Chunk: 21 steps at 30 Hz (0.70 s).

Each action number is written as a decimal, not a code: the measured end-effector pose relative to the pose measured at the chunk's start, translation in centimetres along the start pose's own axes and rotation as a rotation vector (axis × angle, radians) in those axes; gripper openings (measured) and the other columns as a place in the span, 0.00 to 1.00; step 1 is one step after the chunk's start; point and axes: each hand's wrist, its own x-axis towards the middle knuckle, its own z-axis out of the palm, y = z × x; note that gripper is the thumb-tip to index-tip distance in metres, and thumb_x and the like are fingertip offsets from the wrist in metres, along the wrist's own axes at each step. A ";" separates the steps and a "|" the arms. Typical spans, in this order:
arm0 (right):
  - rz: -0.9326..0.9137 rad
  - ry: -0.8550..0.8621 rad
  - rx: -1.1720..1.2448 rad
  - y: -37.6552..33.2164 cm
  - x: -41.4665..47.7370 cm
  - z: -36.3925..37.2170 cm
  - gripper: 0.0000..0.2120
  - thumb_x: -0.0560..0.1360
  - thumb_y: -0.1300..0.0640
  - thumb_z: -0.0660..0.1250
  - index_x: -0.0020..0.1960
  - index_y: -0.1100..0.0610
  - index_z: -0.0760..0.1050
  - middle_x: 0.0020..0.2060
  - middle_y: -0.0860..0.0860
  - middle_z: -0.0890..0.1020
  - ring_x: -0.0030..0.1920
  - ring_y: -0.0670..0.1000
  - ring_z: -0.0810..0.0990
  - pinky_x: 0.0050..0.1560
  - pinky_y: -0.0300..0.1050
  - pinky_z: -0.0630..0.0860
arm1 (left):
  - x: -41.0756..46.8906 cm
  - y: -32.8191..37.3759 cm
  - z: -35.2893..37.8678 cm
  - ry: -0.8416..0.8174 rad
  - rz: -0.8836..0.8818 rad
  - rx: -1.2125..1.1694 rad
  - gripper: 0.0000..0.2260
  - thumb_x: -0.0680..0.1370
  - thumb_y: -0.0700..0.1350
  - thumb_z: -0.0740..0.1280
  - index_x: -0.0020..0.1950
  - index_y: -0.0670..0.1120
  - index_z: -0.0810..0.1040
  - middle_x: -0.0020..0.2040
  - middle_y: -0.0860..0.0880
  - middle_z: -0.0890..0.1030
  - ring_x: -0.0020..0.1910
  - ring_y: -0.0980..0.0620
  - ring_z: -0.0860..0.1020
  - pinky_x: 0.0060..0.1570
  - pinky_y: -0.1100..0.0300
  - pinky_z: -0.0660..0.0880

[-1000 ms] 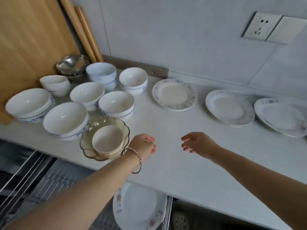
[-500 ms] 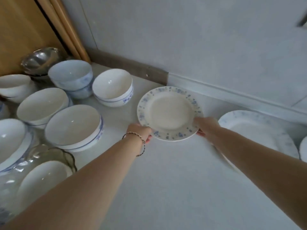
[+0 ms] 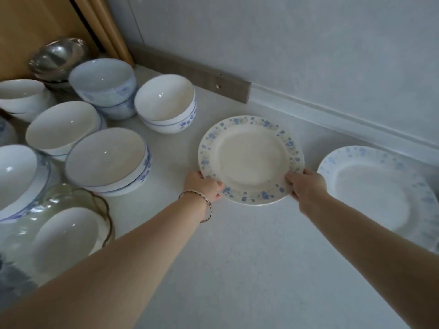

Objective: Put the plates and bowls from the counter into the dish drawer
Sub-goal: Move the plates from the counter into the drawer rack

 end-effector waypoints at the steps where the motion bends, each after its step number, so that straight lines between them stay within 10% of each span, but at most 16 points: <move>1: -0.005 -0.015 0.012 0.8 -1.3 -0.5 0.15 0.74 0.68 0.63 0.60 0.63 0.76 0.48 0.57 0.79 0.56 0.60 0.79 0.61 0.56 0.76 | -0.8 -0.7 -0.8 -0.011 -0.006 0.006 0.15 0.73 0.26 0.64 0.59 0.32 0.73 0.55 0.36 0.79 0.50 0.42 0.76 0.45 0.54 0.77; 5: -0.046 -0.092 0.097 3.8 -7.9 -2.3 0.14 0.76 0.68 0.62 0.60 0.60 0.75 0.46 0.53 0.80 0.48 0.54 0.79 0.56 0.49 0.76 | -5.3 -3.1 -5.1 -0.024 0.006 0.062 0.17 0.71 0.26 0.67 0.59 0.33 0.71 0.56 0.36 0.77 0.55 0.39 0.78 0.30 0.59 0.77; 10: -0.113 -0.183 0.137 6.9 -18.0 -2.8 0.08 0.76 0.68 0.61 0.49 0.58 0.76 0.41 0.51 0.81 0.41 0.49 0.79 0.47 0.46 0.76 | -12.8 -6.4 -12.9 -0.070 0.060 0.065 0.15 0.69 0.28 0.70 0.40 0.44 0.67 0.45 0.45 0.75 0.41 0.50 0.77 0.30 0.61 0.78; 21: -0.127 -0.230 0.115 20.0 -39.3 2.4 0.09 0.76 0.65 0.63 0.54 0.56 0.74 0.45 0.50 0.82 0.45 0.51 0.82 0.41 0.42 0.83 | -23.5 -15.7 -33.7 -0.259 0.084 0.271 0.17 0.66 0.23 0.69 0.40 0.45 0.74 0.38 0.50 0.81 0.37 0.53 0.81 0.29 0.61 0.81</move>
